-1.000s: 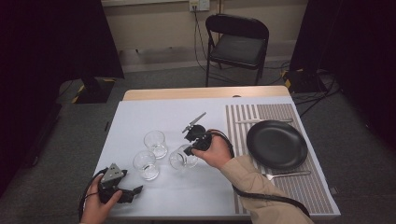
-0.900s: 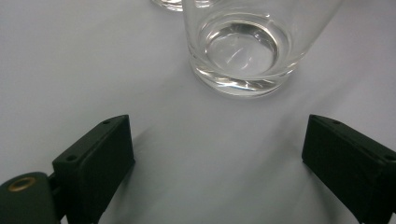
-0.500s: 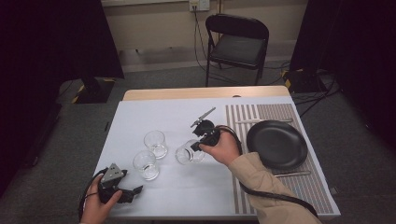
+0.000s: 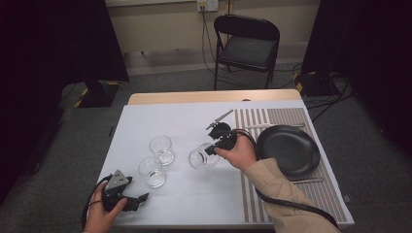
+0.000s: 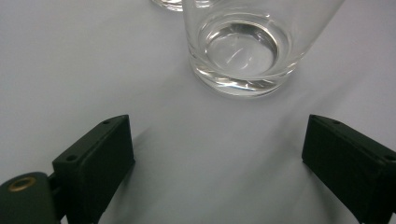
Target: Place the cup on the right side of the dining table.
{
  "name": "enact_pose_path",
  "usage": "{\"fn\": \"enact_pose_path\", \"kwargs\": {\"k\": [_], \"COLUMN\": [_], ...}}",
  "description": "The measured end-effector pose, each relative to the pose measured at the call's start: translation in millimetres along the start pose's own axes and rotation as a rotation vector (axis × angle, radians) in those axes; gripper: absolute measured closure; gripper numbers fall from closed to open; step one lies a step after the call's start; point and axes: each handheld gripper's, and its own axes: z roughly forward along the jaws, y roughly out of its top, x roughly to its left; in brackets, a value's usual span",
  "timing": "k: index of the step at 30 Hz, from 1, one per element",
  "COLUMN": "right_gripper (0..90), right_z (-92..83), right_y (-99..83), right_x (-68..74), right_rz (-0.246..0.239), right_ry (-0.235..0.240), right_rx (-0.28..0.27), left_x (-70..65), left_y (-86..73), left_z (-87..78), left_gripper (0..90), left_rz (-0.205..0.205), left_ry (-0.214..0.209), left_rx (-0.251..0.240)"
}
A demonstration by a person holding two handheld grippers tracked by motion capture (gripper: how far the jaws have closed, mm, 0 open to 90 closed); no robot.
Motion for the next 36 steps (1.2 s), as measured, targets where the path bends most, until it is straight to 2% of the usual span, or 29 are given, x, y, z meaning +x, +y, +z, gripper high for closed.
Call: {"fn": "enact_pose_path", "kwargs": {"k": [16, 36], "right_gripper": [85.4, 85.4], "right_z": [-15.1, -26.0], "right_y": [-9.8, -18.9], "right_x": [-13.6, -26.7], "right_rz": [0.029, 0.062], "right_ry": [-0.039, -0.074], "right_rx": [-0.006, -0.016], "left_x": [0.1, 0.0], "left_y": [0.0, 0.0], "left_z": [-0.1, 0.0], "left_gripper": [8.1, 8.1], "left_rz": [0.003, 0.000], "left_ry": [0.000, 0.000], "left_rx": [0.002, 0.000]}}
